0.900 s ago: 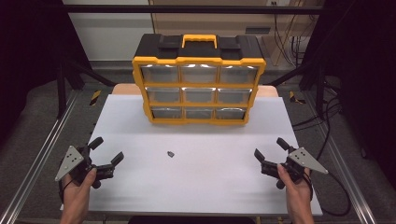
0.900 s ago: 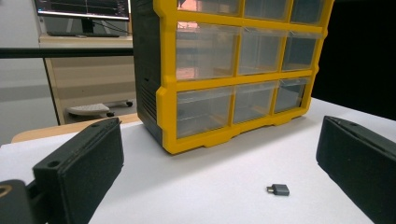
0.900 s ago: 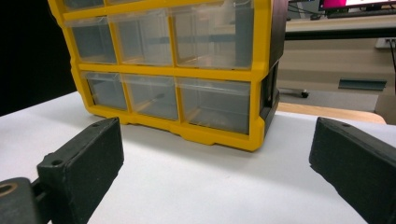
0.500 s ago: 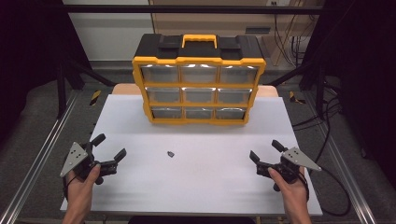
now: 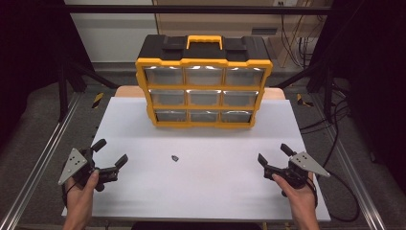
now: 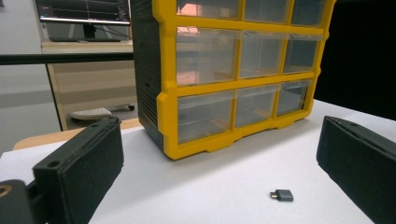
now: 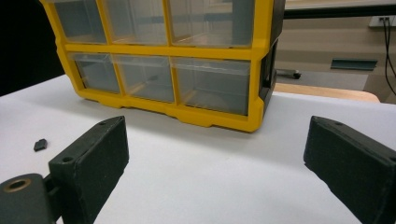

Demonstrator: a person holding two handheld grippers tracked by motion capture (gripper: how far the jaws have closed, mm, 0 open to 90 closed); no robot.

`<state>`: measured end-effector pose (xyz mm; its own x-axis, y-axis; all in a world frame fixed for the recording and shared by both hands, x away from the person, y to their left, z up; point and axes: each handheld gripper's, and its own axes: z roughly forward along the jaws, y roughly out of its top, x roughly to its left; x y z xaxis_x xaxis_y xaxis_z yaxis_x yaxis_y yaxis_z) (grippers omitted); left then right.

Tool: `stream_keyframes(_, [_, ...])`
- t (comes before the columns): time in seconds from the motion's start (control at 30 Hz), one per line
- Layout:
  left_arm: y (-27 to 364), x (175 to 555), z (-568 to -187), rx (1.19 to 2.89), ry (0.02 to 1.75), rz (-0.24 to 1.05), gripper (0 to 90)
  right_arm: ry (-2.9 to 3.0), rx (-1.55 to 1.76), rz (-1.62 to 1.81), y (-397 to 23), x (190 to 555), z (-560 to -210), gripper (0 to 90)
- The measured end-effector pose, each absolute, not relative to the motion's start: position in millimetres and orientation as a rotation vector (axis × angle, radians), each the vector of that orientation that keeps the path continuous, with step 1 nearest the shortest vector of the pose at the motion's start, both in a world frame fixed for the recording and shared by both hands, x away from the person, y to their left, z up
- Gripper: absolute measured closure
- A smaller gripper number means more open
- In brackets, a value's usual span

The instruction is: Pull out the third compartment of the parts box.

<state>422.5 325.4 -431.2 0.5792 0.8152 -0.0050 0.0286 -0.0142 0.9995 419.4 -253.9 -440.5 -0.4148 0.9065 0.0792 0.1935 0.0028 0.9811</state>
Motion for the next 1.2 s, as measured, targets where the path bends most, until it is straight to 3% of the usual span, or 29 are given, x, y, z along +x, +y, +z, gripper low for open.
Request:
stream_keyframes(0.4, [324,421,-432,1.48,0.761,0.732,0.4,1.661,1.24,1.444,-245,424,-436,9.4])
stream_keyframes(1.2, [323,422,-432,1.484,0.763,0.731,0.4,1.704,1.268,1.331,-206,488,-364,9.2])
